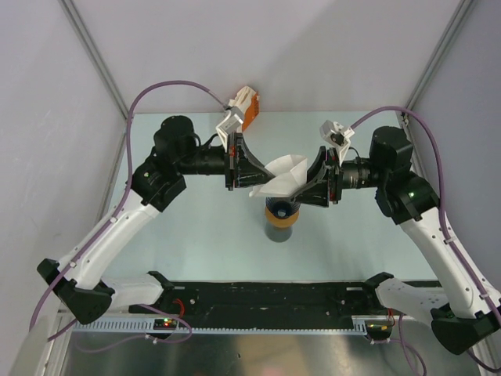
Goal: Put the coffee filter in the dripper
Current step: Adjust the coffee filter.
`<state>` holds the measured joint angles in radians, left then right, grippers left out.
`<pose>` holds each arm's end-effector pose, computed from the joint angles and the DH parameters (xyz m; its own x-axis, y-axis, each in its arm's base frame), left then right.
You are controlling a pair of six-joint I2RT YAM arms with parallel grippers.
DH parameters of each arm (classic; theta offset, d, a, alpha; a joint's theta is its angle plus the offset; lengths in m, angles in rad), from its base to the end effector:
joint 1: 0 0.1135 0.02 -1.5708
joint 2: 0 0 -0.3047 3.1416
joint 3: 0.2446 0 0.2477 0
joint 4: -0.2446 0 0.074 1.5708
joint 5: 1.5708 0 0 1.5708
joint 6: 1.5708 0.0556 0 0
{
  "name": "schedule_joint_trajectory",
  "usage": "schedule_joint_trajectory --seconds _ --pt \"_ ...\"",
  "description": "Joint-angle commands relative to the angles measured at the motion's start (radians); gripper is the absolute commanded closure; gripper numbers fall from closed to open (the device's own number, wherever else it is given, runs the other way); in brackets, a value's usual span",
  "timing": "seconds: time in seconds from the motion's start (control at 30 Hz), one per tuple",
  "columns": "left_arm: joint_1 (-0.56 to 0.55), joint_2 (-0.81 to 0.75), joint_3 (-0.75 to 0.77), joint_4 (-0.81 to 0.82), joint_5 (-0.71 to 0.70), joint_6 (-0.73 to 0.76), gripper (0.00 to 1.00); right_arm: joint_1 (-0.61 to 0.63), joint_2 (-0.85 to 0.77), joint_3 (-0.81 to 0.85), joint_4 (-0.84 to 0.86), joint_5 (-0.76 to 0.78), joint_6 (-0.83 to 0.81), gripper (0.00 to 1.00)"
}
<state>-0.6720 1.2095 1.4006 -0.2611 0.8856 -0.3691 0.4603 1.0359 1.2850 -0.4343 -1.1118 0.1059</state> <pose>0.1655 -0.1867 0.4954 -0.4113 0.0354 -0.9108 0.9114 0.0291 -0.4104 0.1389 0.1245 0.4749 -0.2683 -0.0808 -0.9599 -0.9633 0.0141 0.2681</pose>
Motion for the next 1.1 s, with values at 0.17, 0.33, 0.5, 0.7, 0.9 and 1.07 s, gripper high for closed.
schedule_joint_trajectory --seconds 0.17,0.33,0.5,0.7,0.9,1.07 --pt "-0.006 -0.015 0.031 0.078 -0.028 -0.07 1.0 0.022 0.005 -0.005 0.115 0.0 0.07 0.94" --pt "-0.006 -0.026 0.009 0.091 -0.026 -0.061 0.68 0.023 -0.007 -0.005 0.111 0.0 0.061 1.0" --pt "-0.008 -0.045 -0.02 0.093 0.026 -0.001 0.59 0.038 -0.002 -0.005 0.041 -0.033 0.017 1.0" --pt "-0.015 -0.044 -0.046 0.088 0.074 0.018 0.57 0.052 0.012 -0.004 0.027 -0.057 0.017 1.0" --pt "-0.018 -0.067 -0.098 0.076 0.107 0.027 0.57 0.054 0.007 -0.004 0.022 -0.06 0.002 1.0" --pt "-0.027 -0.077 -0.109 0.073 0.107 0.025 0.71 0.053 0.012 -0.004 0.018 -0.066 -0.001 1.0"
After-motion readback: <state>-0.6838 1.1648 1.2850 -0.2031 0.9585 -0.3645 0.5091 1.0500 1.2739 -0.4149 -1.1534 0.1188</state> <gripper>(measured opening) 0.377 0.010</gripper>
